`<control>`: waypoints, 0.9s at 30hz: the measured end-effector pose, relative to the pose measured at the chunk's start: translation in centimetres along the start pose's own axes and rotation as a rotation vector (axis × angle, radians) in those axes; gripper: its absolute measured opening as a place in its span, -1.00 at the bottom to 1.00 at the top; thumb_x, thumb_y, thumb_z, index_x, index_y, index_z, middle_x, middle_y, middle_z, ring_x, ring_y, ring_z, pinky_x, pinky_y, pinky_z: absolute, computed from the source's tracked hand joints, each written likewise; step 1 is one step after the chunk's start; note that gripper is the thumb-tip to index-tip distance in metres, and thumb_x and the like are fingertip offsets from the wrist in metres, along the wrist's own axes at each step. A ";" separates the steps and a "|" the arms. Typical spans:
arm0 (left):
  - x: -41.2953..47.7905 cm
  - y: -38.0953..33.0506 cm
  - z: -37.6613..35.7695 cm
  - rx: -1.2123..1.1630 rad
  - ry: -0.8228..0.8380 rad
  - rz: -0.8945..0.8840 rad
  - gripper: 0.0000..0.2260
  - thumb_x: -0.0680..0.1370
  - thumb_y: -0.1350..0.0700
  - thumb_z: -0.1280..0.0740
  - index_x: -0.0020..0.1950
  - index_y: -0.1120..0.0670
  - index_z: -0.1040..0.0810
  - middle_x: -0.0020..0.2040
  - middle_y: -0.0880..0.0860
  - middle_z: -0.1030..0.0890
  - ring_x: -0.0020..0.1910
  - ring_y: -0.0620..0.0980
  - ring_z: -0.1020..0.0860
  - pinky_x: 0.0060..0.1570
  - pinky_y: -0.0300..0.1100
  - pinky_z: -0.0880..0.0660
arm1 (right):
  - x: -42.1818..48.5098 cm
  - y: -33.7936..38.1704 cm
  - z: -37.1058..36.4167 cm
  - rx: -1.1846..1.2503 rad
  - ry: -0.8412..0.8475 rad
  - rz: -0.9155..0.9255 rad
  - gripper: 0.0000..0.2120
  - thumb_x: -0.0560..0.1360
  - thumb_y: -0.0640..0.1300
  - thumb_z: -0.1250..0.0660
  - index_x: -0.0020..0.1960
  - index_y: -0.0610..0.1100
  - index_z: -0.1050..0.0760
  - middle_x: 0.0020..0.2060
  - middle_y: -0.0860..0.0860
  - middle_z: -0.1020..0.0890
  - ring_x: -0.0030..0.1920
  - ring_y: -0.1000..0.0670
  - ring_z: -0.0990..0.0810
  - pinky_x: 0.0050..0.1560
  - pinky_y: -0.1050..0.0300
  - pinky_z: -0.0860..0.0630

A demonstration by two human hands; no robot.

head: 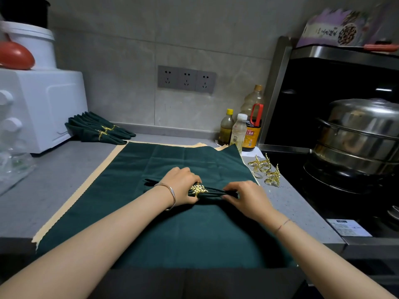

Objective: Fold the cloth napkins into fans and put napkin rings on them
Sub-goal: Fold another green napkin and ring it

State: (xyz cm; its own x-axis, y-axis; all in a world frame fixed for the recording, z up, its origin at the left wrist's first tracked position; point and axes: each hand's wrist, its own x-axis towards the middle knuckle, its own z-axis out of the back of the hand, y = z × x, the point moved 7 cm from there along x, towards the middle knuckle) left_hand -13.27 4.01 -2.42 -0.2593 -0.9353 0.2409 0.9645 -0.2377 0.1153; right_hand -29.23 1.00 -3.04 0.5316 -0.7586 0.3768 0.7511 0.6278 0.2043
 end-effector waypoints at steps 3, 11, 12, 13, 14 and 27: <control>-0.1 1.0 -0.4 0.047 0.044 0.014 -0.57 0.49 -0.21 -0.30 0.30 -0.08 -0.45 0.15 -0.08 -0.57 0.21 -0.04 -0.41 0.11 -0.17 -0.27 | 0.4 0.5 -0.7 0.022 0.028 -0.018 -0.81 0.47 0.07 -0.36 0.04 0.04 -0.61 -0.07 0.07 -0.65 0.01 -0.01 -0.58 -0.03 0.10 -0.47; -3.5 7.5 1.8 0.038 -0.046 0.022 -0.31 0.39 -0.40 -0.24 0.45 -0.13 -0.30 0.25 -0.13 -0.48 0.28 -0.07 -0.40 0.27 -0.18 -0.19 | 1.7 5.6 -3.7 0.145 0.087 0.132 -0.46 0.44 0.14 -0.39 0.35 0.01 -0.38 0.21 0.13 -0.54 0.22 0.10 -0.48 0.24 0.20 -0.34; -3.9 8.6 2.1 0.011 -0.076 0.025 -0.27 0.36 -0.46 -0.18 0.43 -0.11 -0.33 0.24 -0.11 -0.50 0.25 -0.05 -0.43 0.25 -0.16 -0.22 | 2.0 6.3 -4.0 0.162 0.072 0.130 -0.43 0.42 0.15 -0.40 0.37 0.01 -0.37 0.23 0.14 -0.53 0.22 0.10 -0.47 0.23 0.20 -0.35; -4.4 9.9 2.5 -0.023 -0.102 0.033 -0.21 0.31 -0.52 -0.09 0.41 -0.10 -0.38 0.21 -0.09 -0.53 0.21 -0.03 -0.47 0.23 -0.14 -0.26 | 2.6 7.2 -4.5 0.175 0.056 0.124 -0.42 0.42 0.16 -0.40 0.37 0.01 -0.36 0.23 0.14 -0.53 0.22 0.10 -0.48 0.22 0.19 -0.37; -4.9 11.3 2.6 -0.057 -0.129 0.045 -0.13 0.26 -0.58 -0.01 0.38 -0.09 -0.42 0.18 -0.08 -0.56 0.17 -0.01 -0.49 0.20 -0.13 -0.31 | 3.2 7.8 -5.0 0.185 0.043 0.111 -0.43 0.42 0.16 -0.41 0.35 0.01 -0.38 0.22 0.14 -0.53 0.20 0.09 -0.49 0.19 0.18 -0.39; -11.9 32.5 -8.1 -0.185 0.242 0.764 -0.47 0.62 -0.22 0.16 0.55 -0.12 0.22 0.57 -0.06 0.15 0.55 0.05 0.11 0.50 0.08 0.09 | 15.5 13.1 -8.9 0.365 0.022 0.121 -0.57 0.33 0.11 -0.50 0.14 0.04 -0.50 -0.01 0.23 -0.62 0.02 0.16 -0.59 0.07 0.15 -0.51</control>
State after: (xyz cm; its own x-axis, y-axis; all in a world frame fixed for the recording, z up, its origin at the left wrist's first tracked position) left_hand 21.60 5.26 -9.33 0.4702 -0.8821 -0.0282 0.8687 0.4683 -0.1617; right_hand -7.65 -4.12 -2.53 0.6194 -0.6762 0.3989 0.4955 0.7308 0.4695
